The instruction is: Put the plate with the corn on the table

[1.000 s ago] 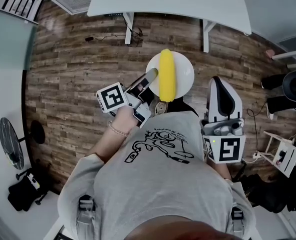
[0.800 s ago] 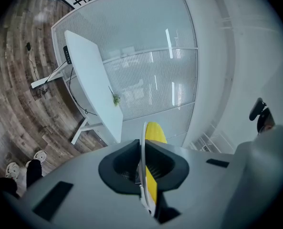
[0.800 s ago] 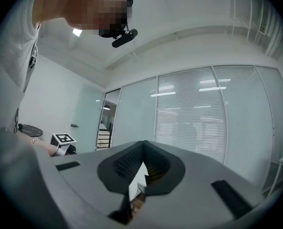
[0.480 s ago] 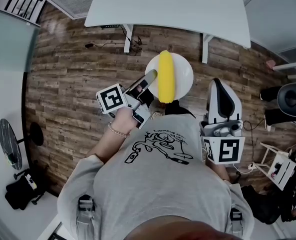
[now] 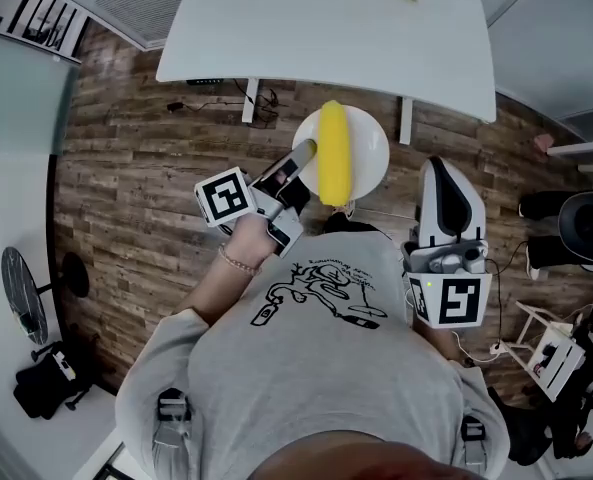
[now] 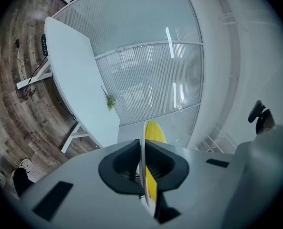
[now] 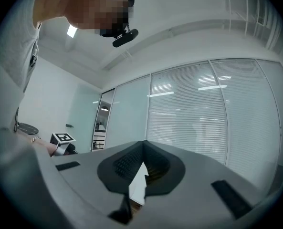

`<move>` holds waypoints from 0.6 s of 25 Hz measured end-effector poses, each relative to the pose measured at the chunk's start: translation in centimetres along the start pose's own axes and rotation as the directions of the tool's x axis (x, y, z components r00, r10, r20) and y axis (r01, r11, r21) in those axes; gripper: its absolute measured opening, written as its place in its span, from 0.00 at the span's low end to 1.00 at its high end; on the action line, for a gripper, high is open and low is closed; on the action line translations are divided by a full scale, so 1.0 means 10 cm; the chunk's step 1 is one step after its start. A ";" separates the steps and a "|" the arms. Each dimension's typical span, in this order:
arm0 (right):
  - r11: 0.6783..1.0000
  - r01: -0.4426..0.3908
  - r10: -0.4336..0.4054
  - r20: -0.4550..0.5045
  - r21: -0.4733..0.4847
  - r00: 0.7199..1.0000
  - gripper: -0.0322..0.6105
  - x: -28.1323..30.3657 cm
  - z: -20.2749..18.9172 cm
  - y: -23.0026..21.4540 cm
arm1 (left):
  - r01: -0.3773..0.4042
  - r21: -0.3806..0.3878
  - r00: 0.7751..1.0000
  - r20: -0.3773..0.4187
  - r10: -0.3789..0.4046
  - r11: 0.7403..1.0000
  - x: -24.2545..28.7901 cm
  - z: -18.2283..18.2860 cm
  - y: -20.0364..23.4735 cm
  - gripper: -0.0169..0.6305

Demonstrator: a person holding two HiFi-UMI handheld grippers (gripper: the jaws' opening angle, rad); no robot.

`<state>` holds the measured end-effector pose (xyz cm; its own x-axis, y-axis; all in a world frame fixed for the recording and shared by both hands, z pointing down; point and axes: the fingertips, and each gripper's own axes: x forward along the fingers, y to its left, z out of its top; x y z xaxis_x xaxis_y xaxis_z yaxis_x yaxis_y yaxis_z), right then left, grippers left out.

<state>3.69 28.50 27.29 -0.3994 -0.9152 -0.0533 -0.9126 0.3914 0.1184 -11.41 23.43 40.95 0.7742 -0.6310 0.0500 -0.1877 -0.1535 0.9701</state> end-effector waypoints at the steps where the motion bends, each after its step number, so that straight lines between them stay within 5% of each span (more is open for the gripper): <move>1: 1.000 -0.002 0.002 0.001 0.000 1.000 0.06 0.04 0.00 -0.08 | -0.002 0.004 1.000 0.002 0.002 1.000 0.08 0.03 -0.01 0.08; 15: 0.999 -0.031 0.031 -0.005 -0.008 0.999 0.06 0.54 -0.15 -0.98 | -0.026 0.012 0.999 0.040 0.026 1.000 1.02 0.28 0.00 0.08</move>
<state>10.61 19.55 27.31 -0.4273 -0.9030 -0.0446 -0.8989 0.4190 0.1282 -5.26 14.86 40.75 0.7441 -0.6648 0.0652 -0.2154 -0.1465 0.9655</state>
